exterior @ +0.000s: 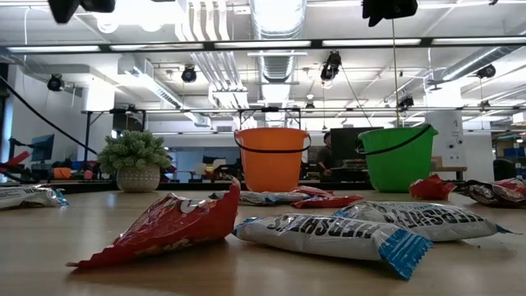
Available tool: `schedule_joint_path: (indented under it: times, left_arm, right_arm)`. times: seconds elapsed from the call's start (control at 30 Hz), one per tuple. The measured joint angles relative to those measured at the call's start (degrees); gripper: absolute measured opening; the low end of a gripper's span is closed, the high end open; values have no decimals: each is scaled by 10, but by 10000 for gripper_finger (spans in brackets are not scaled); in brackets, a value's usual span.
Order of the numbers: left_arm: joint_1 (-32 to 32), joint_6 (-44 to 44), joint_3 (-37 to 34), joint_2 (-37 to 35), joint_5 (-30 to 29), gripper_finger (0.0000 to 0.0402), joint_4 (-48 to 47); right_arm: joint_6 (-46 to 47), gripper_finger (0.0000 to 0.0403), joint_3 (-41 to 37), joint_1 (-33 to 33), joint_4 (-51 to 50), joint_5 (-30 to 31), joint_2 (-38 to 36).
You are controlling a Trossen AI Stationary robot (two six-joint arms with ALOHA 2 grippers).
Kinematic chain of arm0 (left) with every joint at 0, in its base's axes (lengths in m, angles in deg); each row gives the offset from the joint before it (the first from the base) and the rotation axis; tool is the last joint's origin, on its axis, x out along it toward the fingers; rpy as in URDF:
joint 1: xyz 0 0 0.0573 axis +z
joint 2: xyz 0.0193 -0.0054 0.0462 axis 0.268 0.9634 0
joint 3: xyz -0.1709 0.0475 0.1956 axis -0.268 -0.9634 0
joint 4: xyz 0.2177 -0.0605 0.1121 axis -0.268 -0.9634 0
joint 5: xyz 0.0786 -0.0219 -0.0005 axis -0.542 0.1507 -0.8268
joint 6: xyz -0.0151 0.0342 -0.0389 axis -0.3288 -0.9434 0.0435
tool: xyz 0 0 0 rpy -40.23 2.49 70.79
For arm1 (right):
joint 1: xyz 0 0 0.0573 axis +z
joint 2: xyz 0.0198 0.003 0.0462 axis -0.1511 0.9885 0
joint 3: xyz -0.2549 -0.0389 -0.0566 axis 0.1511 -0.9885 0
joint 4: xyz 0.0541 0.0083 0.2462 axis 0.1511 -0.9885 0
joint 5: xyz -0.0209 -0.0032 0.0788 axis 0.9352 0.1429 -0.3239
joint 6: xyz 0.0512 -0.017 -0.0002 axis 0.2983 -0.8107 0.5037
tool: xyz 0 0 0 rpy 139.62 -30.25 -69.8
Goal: Organize candy in baskets
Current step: Put the brown chocolate bar into the black bucket
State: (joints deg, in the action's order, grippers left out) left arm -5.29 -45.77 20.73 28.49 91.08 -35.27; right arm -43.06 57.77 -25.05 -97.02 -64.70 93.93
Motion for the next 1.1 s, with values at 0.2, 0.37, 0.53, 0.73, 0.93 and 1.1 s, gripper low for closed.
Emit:
schedule_joint_path:
  times: [0.2,0.37,0.53,0.73,0.93,1.1]
  left_arm:
    - [-44,39,-44,48,0,201,38]
    - [-70,90,-57,86,0,201,92]
    - [-91,129,-61,121,0,201,139]
    - [-111,161,-71,169,0,201,144]
    - [-139,177,-70,215,1,201,192]
    - [-161,203,-70,237,1,201,202]
  right_arm:
    - [-3,98,0,0,-1,0,0]
    - [-25,98,0,0,-3,-1,0]
    - [-31,98,0,0,-3,-11,-8]
    - [-32,98,0,0,-4,-34,-30]
    - [-31,98,0,0,-4,-39,-61]
    - [-22,98,0,0,-4,-39,-87]
